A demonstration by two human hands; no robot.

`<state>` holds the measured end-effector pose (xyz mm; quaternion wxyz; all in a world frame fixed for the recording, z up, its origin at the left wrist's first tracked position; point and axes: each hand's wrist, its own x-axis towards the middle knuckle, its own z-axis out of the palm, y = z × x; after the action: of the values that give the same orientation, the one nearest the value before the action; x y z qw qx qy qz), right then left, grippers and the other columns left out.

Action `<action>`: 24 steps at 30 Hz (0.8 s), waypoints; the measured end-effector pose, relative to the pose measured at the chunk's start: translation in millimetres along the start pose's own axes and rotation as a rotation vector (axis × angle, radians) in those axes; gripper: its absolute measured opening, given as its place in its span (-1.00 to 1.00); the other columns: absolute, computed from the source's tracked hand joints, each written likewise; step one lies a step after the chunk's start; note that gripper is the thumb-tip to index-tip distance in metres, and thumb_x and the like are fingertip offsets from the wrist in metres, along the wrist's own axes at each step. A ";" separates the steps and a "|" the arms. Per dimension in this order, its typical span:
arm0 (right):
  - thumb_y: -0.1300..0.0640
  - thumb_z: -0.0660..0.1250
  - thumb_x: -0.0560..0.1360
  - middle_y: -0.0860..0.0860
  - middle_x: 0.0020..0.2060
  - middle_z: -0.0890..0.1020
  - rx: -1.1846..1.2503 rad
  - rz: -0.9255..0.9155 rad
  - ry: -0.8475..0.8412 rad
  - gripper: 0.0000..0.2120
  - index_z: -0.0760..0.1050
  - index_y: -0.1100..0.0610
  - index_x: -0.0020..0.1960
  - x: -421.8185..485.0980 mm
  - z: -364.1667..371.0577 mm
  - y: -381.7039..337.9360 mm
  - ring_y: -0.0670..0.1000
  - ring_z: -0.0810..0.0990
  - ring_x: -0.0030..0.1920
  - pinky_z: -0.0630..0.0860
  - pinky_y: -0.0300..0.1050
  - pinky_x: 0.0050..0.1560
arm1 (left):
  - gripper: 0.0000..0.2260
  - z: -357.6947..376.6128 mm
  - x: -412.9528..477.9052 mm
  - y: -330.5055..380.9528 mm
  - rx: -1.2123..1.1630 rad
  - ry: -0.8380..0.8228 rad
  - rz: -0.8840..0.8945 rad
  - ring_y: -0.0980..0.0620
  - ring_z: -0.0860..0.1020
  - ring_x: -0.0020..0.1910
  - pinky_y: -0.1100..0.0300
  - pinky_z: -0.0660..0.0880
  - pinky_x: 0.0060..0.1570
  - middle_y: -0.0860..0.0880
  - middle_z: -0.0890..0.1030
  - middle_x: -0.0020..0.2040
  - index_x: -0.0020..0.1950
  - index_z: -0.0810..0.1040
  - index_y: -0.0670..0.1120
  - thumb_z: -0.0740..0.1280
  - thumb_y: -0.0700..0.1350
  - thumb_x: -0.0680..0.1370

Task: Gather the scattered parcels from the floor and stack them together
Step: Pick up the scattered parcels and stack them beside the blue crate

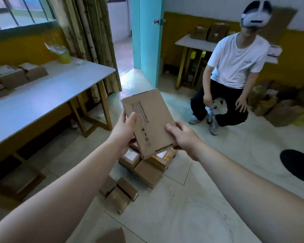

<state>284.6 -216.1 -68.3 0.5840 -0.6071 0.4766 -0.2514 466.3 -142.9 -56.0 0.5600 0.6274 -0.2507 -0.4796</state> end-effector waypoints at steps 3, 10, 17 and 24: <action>-0.12 0.22 0.57 -0.02 -0.05 0.59 -0.006 -0.021 0.104 -0.87 0.44 -0.09 0.03 28.9 -29.5 -15.4 -0.01 0.58 -0.11 0.57 -0.10 -0.23 | -0.54 39.8 22.8 15.0 0.056 -0.160 0.008 0.07 0.66 -0.11 0.06 0.59 -0.36 0.08 0.59 0.11 0.40 0.17 0.36 0.24 -0.01 0.61; -0.11 0.28 0.54 -0.18 -0.03 0.53 -0.024 -0.056 0.050 -0.66 0.26 -0.16 0.26 93.6 -102.3 -29.7 -0.12 0.56 -0.08 0.47 -0.29 -0.32 | -0.53 116.5 89.1 46.8 0.092 -0.221 0.120 0.05 0.68 -0.19 0.11 0.60 -0.37 0.07 0.58 0.08 0.33 0.17 0.35 0.24 -0.12 0.61; -0.17 0.29 0.52 -0.15 0.01 0.54 -0.150 -0.074 -0.063 -0.65 0.23 -0.20 0.23 167.0 -195.1 -27.4 -0.06 0.57 -0.07 0.54 -0.18 -0.28 | -0.57 203.4 149.5 48.4 0.080 -0.135 0.125 0.02 0.68 -0.14 -0.02 0.63 -0.20 0.13 0.63 -0.03 0.25 0.19 0.36 0.25 -0.13 0.61; -0.24 0.22 0.53 -0.22 -0.06 0.53 -0.251 -0.103 -0.218 -0.66 0.19 -0.23 0.22 244.5 -223.7 -40.0 -0.13 0.57 -0.13 0.46 -0.31 -0.33 | -0.50 228.7 199.2 56.0 0.017 0.023 0.095 0.07 0.68 -0.17 0.13 0.59 -0.35 0.09 0.62 0.01 0.31 0.13 0.40 0.26 -0.10 0.60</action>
<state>205.7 -539.9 -49.1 0.5380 -0.7226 0.4066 -0.1522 359.5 -432.1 -47.3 0.5795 0.6251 -0.2777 -0.4431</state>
